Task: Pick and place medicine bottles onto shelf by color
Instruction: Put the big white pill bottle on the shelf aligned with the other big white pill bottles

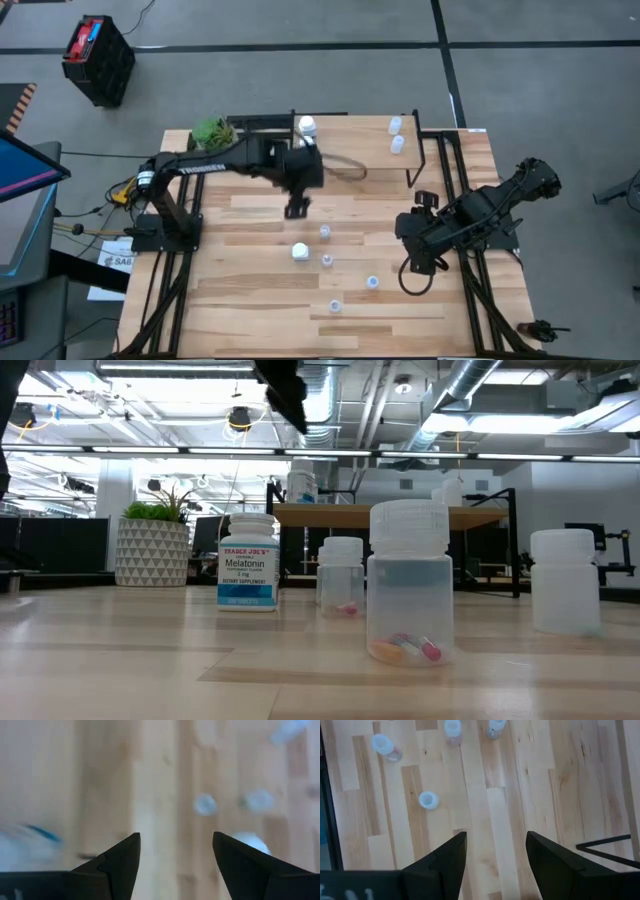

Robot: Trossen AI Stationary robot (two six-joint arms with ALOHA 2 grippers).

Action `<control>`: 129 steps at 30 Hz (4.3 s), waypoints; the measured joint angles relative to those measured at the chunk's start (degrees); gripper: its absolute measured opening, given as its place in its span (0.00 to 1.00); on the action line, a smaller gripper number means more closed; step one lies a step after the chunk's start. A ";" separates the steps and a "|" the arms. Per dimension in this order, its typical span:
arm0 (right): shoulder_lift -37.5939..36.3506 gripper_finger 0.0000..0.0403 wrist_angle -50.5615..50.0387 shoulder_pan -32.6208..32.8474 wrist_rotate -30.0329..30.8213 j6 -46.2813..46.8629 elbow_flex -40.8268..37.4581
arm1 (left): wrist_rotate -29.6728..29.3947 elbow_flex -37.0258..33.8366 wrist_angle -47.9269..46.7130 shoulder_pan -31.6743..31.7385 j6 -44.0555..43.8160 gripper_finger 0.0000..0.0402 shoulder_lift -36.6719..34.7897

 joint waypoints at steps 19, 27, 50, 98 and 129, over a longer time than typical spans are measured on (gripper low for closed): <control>-1.57 0.56 -2.36 -0.07 0.00 -2.59 -0.02 | -10.50 -19.31 7.40 -21.06 -16.22 0.56 0.13; -1.95 0.56 -2.00 -0.07 0.35 -2.16 -0.02 | -9.20 -21.69 14.50 -20.95 -13.24 0.56 0.08; -1.94 0.56 -1.95 -0.07 0.59 -2.07 -0.02 | -5.77 -31.20 29.08 -18.77 -8.81 0.56 2.01; -1.92 0.56 -1.81 -0.09 0.38 -1.54 -0.02 | -8.98 2.05 -1.95 2.20 11.21 0.31 5.92; -1.92 0.56 -1.78 -0.09 0.38 -1.02 -0.02 | -7.82 2.01 2.47 17.60 17.07 0.32 5.97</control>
